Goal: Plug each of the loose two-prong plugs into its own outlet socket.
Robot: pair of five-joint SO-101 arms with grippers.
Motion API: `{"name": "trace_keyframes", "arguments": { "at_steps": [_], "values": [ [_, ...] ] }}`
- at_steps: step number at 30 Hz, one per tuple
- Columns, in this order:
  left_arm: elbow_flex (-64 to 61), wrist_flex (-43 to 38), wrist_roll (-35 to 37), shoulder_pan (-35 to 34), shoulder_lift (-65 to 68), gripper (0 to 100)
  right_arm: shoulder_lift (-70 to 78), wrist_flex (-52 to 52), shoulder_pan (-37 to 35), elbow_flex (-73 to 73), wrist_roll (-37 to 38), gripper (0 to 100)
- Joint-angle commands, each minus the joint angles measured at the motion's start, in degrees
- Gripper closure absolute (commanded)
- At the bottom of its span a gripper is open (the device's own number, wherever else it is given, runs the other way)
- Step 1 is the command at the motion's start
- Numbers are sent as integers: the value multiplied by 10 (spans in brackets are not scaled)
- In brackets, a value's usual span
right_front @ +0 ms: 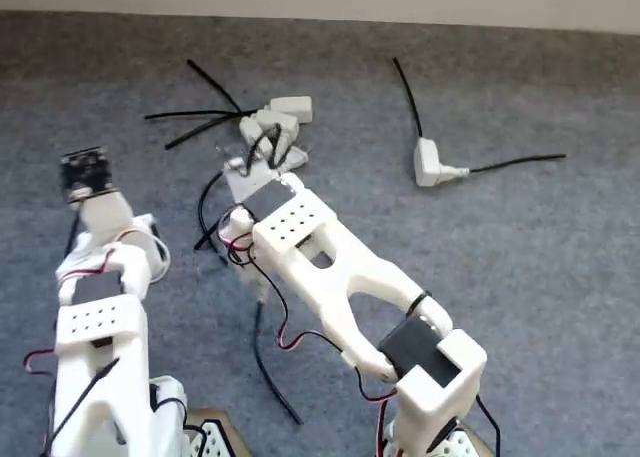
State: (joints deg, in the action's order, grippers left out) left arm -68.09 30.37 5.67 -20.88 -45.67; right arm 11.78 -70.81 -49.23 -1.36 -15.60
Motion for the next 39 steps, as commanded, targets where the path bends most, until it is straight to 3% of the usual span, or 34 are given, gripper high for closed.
{"name": "trace_keyframes", "arguments": {
  "at_steps": [1,3,5,8,10,17,20,28,32,39],
  "values": [
    [1,-10,30,-51,-29,934,17,95,-5,33,-34,982],
    [1,-8,30,-60,-29,934,52,83,-5,38,-75,919],
    [1,-7,30,-63,-29,933,82,46,-6,63,-98,789],
    [1,-7,30,-59,-29,933,103,-26,-10,115,-92,613],
    [1,-7,30,-58,-29,929,102,-87,-15,160,-69,563],
    [14,34,-13,30,-32,842,43,-299,6,390,-2,559],
    [35,67,-23,80,-29,841,-15,-304,35,443,27,559],
    [44,88,-56,265,-27,811,-229,-304,129,358,82,559],
    [47,85,-56,289,15,811,-336,-304,180,247,83,559],
    [153,84,-56,290,254,815,-473,-299,304,56,84,559]
  ]
}}
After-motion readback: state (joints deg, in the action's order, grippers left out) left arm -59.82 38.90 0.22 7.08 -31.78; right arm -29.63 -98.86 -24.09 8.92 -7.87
